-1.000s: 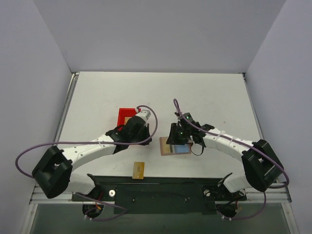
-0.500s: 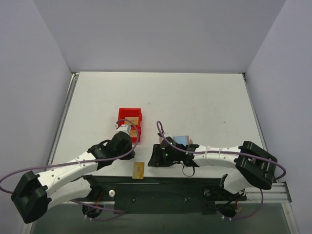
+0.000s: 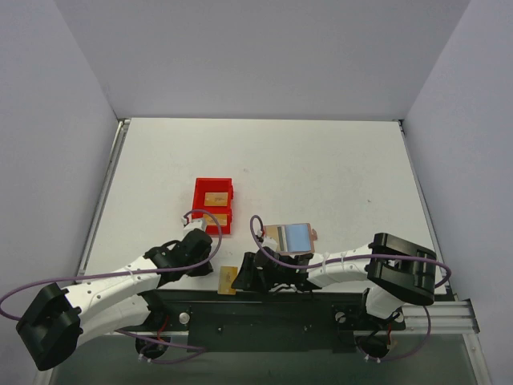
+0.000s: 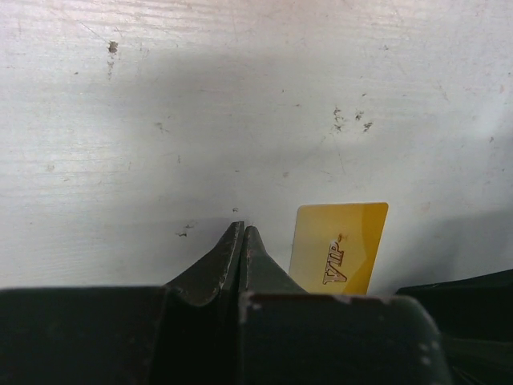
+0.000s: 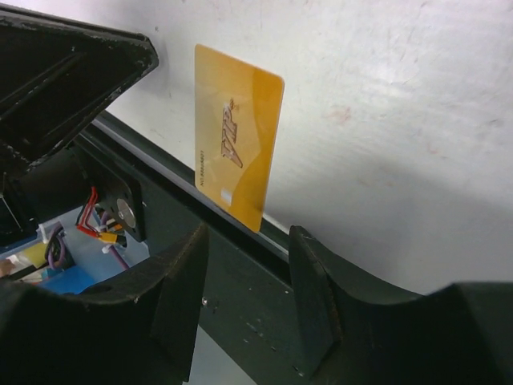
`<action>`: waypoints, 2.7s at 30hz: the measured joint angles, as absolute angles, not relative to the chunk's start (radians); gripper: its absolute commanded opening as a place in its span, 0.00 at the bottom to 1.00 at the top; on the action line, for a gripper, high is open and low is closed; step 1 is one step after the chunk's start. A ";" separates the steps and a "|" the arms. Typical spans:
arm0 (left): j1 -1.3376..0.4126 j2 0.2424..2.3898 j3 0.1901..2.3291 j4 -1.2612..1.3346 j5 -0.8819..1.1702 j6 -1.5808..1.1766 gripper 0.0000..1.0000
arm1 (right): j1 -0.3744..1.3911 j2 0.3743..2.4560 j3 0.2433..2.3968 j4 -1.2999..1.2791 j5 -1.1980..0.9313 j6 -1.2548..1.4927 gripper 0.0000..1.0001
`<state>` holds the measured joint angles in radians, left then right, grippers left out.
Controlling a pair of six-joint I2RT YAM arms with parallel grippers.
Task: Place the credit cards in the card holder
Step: Pick up the credit card at the corner of the board.
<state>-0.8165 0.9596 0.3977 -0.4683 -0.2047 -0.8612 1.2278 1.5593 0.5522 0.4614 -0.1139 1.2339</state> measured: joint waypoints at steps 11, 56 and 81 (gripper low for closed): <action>-0.823 0.911 0.350 -0.436 -0.159 -0.860 0.00 | 1.313 1.576 0.546 0.490 -0.051 1.337 0.41; -0.970 0.950 0.292 -0.221 -0.134 -0.949 0.00 | 1.316 1.715 0.439 0.848 -0.052 1.427 0.08; -0.979 0.838 0.487 -0.464 -0.311 -0.931 0.21 | 1.219 1.436 0.386 0.657 0.058 1.327 0.00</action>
<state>-0.9794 0.8383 0.4873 -0.4641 -0.3115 -0.9310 1.2194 1.4364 0.3859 0.6575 0.0578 1.3273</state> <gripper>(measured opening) 0.116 0.003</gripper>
